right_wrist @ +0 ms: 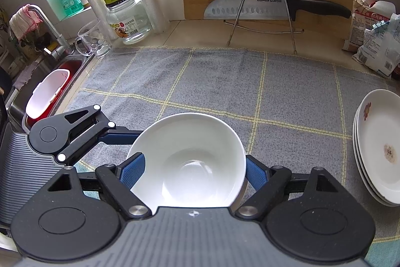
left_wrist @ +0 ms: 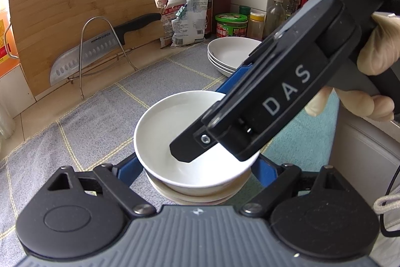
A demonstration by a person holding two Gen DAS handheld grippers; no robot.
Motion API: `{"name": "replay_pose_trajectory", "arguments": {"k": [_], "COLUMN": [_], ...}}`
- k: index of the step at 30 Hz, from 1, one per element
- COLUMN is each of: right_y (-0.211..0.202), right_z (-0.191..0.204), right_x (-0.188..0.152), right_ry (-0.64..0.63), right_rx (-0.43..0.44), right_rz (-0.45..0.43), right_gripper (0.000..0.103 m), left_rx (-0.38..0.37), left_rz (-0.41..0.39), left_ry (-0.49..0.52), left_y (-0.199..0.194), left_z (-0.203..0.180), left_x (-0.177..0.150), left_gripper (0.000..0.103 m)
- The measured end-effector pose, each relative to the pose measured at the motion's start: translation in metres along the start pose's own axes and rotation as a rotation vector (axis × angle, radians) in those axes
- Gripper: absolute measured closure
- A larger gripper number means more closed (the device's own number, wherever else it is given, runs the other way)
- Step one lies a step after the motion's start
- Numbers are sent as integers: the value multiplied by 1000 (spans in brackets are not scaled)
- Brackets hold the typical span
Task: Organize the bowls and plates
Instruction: 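Lower the held bowl onto the bowl on the plate stack with the right gripper, then open the right gripper and withdraw it from the white bowl stack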
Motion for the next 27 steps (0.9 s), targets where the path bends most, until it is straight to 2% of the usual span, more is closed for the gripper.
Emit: {"name": "replay_pose_trajectory", "arguments": {"k": [10,17,27], "right_y": [0,-5,-9], "right_z": [0,-1,-19], "right_x": [-2,-7,-25], "right_ry": [-6,6,69], "right_rx": [2,13,-54], "right_rz": [-8,-27,-41], "right_gripper": [12,3,2], "left_rx": [-5,10,2], "left_rz": [-1,-2,-11], "left_ry": [-2,-3,5], "left_y": [2,-4,-14], "left_z": [2,3,1], "left_x": [-1,-6,-14], "left_gripper": [8,8,8]}}
Point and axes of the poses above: each gripper's, at about its wrist camera, not at the fingertips, and y roughly the way its jaws point, z to its left, x to its top, the point moved 4 cm from there along y, roughly the way its jaws point, and after that the axes turned 12 degrees about z, right-handed, at the moved point
